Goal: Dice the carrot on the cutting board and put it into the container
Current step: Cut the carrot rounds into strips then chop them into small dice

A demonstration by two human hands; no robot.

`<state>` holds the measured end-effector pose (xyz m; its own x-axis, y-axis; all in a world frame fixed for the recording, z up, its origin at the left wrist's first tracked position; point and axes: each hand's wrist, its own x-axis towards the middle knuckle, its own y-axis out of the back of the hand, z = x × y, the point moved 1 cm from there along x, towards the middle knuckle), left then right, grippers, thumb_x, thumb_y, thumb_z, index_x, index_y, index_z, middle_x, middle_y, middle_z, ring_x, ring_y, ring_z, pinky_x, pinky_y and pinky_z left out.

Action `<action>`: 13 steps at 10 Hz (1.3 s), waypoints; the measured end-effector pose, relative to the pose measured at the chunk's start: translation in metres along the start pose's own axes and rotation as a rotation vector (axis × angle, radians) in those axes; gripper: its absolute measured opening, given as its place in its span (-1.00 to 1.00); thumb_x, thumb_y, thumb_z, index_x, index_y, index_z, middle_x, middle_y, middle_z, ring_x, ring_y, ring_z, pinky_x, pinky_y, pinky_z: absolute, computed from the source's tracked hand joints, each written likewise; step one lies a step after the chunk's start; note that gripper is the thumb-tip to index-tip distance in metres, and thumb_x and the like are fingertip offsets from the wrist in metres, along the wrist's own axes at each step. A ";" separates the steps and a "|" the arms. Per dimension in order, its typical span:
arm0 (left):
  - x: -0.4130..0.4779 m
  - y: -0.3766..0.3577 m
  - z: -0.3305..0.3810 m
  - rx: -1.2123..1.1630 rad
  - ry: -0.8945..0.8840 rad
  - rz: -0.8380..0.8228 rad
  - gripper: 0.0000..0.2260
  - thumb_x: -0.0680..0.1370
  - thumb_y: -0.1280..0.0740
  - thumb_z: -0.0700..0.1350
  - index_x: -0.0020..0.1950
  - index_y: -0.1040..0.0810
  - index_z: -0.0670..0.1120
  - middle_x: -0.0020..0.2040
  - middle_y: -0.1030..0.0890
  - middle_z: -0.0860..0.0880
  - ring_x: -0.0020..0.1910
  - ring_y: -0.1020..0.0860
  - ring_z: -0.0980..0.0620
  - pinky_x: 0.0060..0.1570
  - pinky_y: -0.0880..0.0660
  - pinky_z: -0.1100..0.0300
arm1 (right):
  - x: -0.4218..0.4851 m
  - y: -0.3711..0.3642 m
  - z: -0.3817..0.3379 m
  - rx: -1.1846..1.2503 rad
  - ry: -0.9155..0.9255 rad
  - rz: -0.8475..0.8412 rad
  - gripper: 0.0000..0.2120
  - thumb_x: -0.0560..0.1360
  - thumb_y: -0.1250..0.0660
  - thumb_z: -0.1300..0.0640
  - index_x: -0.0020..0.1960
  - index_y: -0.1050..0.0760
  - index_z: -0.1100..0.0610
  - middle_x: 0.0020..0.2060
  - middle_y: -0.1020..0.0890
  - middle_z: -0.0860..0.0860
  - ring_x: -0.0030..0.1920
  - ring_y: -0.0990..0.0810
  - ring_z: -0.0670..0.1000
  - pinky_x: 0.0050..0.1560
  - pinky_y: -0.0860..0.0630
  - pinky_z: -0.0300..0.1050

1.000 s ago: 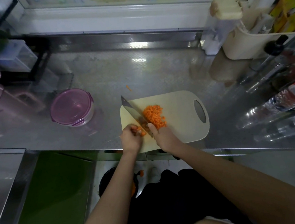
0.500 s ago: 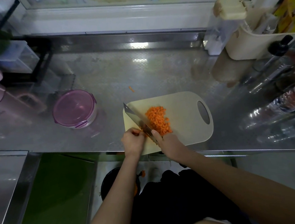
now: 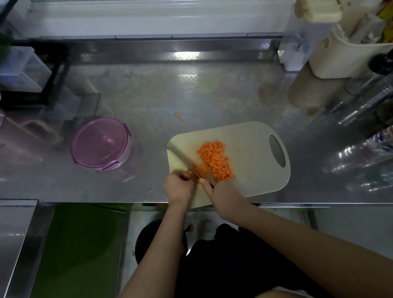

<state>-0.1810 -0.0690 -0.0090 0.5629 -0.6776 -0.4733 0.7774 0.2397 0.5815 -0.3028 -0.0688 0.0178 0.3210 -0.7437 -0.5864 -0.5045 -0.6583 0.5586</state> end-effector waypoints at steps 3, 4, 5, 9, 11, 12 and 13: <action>0.001 0.001 -0.001 0.006 -0.021 -0.012 -0.90 0.44 -0.32 -0.29 -0.11 -0.63 -0.23 -0.11 -0.63 -0.13 -0.13 -0.51 0.01 -0.13 -0.38 0.25 | 0.002 0.001 -0.014 -0.088 -0.083 0.018 -0.55 0.64 -0.03 0.17 0.49 -0.08 0.26 -0.06 -0.51 0.16 -0.13 -0.47 0.08 -0.13 -0.38 -0.03; -0.001 0.001 -0.001 0.015 -0.028 -0.014 -0.90 0.45 -0.33 -0.28 -0.12 -0.63 -0.22 -0.11 -0.63 -0.13 -0.11 -0.53 -0.01 -0.15 -0.38 0.26 | 0.017 -0.003 -0.011 -0.095 -0.030 0.008 -0.55 0.65 0.01 0.22 0.52 -0.03 0.16 0.09 -0.49 0.24 -0.08 -0.45 0.09 -0.26 -0.29 -0.10; 0.000 0.000 -0.003 0.022 -0.050 -0.022 -0.90 0.45 -0.32 -0.29 -0.13 -0.63 -0.20 -0.12 -0.64 -0.10 -0.13 -0.52 0.04 -0.14 -0.36 0.30 | 0.022 0.001 -0.004 0.055 -0.031 0.065 -0.47 0.62 0.02 -0.13 -0.27 -0.44 0.21 -0.31 -0.49 0.14 -0.19 -0.46 0.08 -0.17 -0.32 -0.12; -0.003 -0.001 -0.009 0.005 -0.134 -0.022 -0.94 0.45 -0.36 -0.30 -0.12 -0.61 -0.24 -0.21 -0.56 -0.03 -0.17 -0.49 0.06 -0.26 -0.29 0.39 | 0.007 0.010 0.006 0.206 0.004 0.053 -0.42 0.60 0.01 -0.19 -0.47 -0.26 0.13 -0.47 -0.40 0.06 -0.41 -0.38 0.02 -0.19 -0.34 -0.11; -0.004 -0.001 -0.008 0.036 -0.137 -0.032 -0.94 0.45 -0.35 -0.31 -0.16 -0.63 -0.24 -0.20 -0.60 -0.06 -0.19 -0.49 0.08 -0.19 -0.34 0.33 | 0.005 0.003 0.010 0.177 0.015 0.058 -0.47 0.60 -0.01 -0.15 -0.42 -0.31 0.15 -0.37 -0.47 0.15 -0.26 -0.49 0.12 -0.11 -0.42 -0.02; -0.004 -0.002 -0.006 0.060 -0.098 -0.023 -0.94 0.45 -0.36 -0.28 -0.15 -0.63 -0.24 -0.16 -0.64 -0.11 -0.16 -0.53 0.02 -0.18 -0.34 0.31 | 0.004 0.003 0.007 0.162 0.030 -0.001 -0.65 0.63 0.02 -0.09 -0.33 -0.17 -0.13 -0.35 -0.39 0.00 -0.15 -0.44 0.04 -0.09 -0.33 -0.12; -0.003 -0.001 -0.004 0.063 -0.046 -0.021 -0.93 0.45 -0.37 -0.26 -0.14 -0.62 -0.25 -0.11 -0.64 -0.17 -0.06 -0.57 -0.07 -0.14 -0.37 0.27 | 0.002 0.002 0.004 0.155 0.054 -0.021 -0.68 0.63 0.03 -0.12 -0.30 -0.08 -0.15 -0.33 -0.26 -0.15 -0.04 -0.35 -0.02 0.00 -0.28 -0.16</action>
<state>-0.1828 -0.0644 -0.0104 0.5317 -0.7140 -0.4556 0.7691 0.1816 0.6128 -0.3062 -0.0717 0.0155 0.3736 -0.7378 -0.5622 -0.6137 -0.6511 0.4466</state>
